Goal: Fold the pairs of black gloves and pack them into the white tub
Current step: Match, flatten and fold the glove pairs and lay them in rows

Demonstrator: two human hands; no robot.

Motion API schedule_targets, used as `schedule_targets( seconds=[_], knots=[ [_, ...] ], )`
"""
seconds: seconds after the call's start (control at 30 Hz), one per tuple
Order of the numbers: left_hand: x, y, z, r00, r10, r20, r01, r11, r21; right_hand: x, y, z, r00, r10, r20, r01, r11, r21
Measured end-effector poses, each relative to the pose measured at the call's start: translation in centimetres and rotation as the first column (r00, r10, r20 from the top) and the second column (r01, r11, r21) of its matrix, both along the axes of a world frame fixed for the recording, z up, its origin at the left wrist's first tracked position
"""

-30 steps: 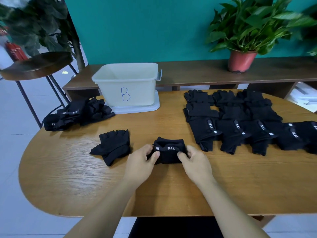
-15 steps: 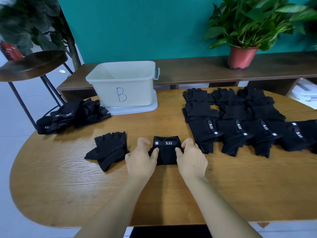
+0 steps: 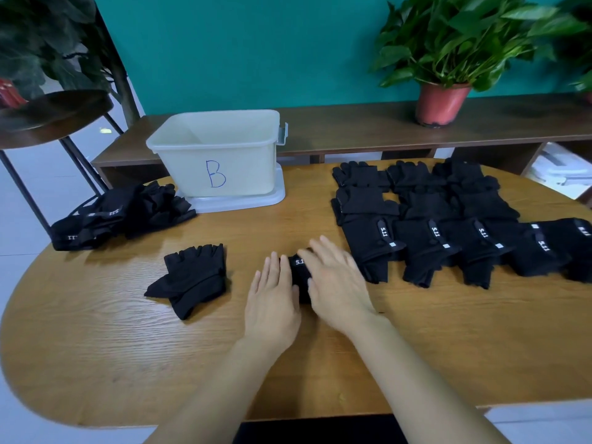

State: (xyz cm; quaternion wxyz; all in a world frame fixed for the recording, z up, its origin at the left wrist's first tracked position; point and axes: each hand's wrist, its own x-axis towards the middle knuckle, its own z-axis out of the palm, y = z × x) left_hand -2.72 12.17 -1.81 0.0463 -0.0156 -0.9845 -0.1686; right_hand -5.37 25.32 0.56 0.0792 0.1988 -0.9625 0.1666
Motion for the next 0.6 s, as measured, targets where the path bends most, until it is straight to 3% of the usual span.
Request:
schedule_targets(
  seconds=[0.07, 0.13, 0.6],
  knots=[
    [0.3, -0.1, -0.5, 0.999, -0.002, 0.054, 0.002, 1.000, 0.002, 0.0, 0.4, -0.3, 0.973, 0.037, 0.229, -0.052, 0.997, 0.061],
    [0.4, -0.4, -0.5, 0.998, -0.026, 0.058, 0.024, 0.999, 0.025, 0.3, 0.7, -0.6, 0.962, 0.028, 0.273, -0.048, 0.997, 0.066],
    [5.2, 5.1, -1.0, 0.965, -0.261, -0.035, 0.262, 0.965, 0.025, 7.9, 8.1, -1.9, 0.995, -0.070, 0.075, 0.067, 0.997, 0.032]
  ],
)
